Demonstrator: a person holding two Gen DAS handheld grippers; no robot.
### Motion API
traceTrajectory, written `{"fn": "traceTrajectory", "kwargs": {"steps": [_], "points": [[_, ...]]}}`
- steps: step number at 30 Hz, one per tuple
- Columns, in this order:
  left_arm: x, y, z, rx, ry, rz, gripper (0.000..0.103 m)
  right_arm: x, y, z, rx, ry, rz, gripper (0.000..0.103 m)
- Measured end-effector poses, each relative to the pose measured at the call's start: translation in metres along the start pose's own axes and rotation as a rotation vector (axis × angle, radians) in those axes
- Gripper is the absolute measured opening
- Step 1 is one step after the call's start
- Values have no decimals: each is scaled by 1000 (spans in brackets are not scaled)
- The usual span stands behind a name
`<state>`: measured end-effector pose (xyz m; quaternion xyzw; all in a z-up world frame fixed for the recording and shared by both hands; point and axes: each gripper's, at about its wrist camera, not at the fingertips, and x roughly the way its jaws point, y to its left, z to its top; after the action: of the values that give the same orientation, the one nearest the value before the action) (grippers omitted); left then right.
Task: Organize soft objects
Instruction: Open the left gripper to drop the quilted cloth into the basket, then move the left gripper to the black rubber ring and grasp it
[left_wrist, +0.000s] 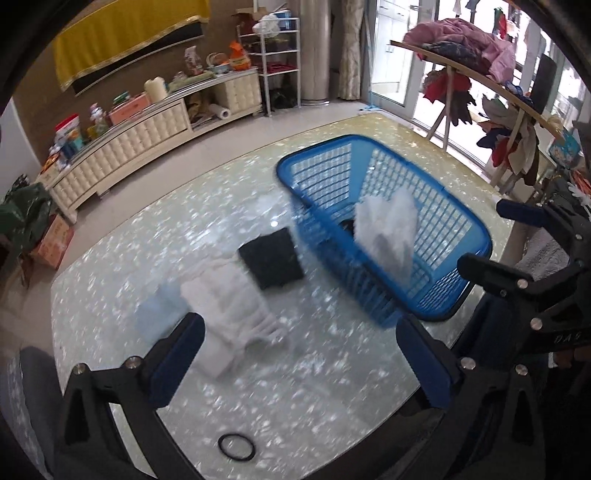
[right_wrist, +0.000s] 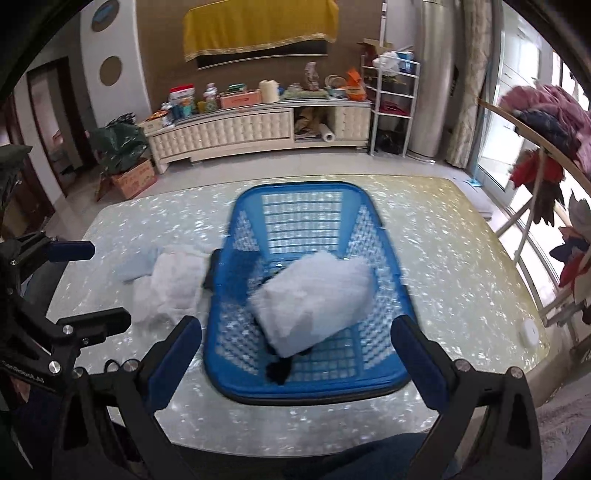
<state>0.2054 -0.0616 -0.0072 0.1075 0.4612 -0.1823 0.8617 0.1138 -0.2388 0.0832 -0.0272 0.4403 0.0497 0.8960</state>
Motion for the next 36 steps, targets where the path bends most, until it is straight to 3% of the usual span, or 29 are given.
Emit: {"fn": "traceTrajectory", "kwargs": {"steps": [14,27,36], "points": [[-10,67,-84,-145,92,95,103,23,60,7,-143,25,101,103],[6,97,-140,-276,159,45,103,54,95,7,-239,78,154,103],[32,99,-154,-289,216,29,103,81,119,8,-286,125,178,103]]}}
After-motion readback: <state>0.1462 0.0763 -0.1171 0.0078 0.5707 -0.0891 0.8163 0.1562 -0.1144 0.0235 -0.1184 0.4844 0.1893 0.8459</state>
